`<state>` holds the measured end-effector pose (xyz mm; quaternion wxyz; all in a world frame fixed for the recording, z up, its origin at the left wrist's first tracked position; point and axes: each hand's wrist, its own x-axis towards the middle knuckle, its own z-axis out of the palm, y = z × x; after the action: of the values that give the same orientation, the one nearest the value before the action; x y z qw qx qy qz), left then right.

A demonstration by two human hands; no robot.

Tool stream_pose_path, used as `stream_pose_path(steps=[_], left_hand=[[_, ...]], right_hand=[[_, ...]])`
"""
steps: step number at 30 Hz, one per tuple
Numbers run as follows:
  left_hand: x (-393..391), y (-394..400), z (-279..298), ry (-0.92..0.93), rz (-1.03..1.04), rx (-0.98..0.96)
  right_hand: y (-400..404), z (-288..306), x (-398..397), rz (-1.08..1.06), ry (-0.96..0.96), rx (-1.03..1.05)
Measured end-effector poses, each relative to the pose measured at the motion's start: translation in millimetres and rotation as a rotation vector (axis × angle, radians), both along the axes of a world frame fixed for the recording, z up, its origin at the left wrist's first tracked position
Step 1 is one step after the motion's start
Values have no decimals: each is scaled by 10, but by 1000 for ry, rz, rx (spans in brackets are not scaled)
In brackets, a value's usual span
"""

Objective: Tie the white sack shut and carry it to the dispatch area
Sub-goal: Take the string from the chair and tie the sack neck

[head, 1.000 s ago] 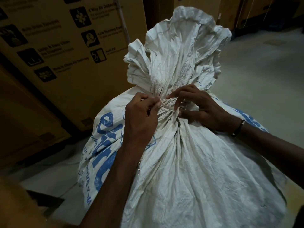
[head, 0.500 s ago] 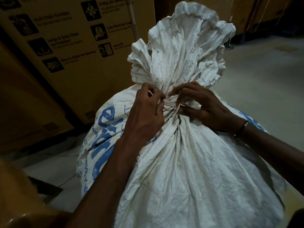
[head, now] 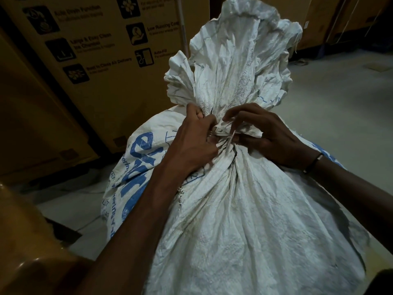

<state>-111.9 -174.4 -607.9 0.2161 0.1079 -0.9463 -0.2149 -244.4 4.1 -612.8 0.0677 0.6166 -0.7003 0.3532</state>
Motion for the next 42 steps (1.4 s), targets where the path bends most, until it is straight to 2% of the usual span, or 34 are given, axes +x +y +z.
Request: stream_pose_path(steps=[4, 7, 13, 19, 22, 29, 34, 39, 42], left_hand=[[12, -75, 15, 32, 21, 156], [28, -90, 33, 56, -8, 189], [15, 12, 56, 27, -34, 144], [-9, 8, 21, 9, -33, 149], [-14, -15, 0, 57, -10, 189], [61, -113, 58, 96, -69, 191], [76, -111, 31, 271, -106, 102], [104, -75, 17, 326, -122, 93], [125, -69, 11, 311, -127, 98]], right_hand=[[12, 35, -35, 44, 26, 23], [37, 62, -42, 49, 14, 36], [-31, 226, 31, -54, -97, 16], [-161, 345, 123, -148, -8, 9], [-157, 367, 101, -111, 65, 29], [-135, 404, 95, -93, 20, 62], [-65, 490, 38, -89, -48, 137], [-80, 397, 12, -132, -171, 83], [-92, 357, 38, -174, -164, 43]])
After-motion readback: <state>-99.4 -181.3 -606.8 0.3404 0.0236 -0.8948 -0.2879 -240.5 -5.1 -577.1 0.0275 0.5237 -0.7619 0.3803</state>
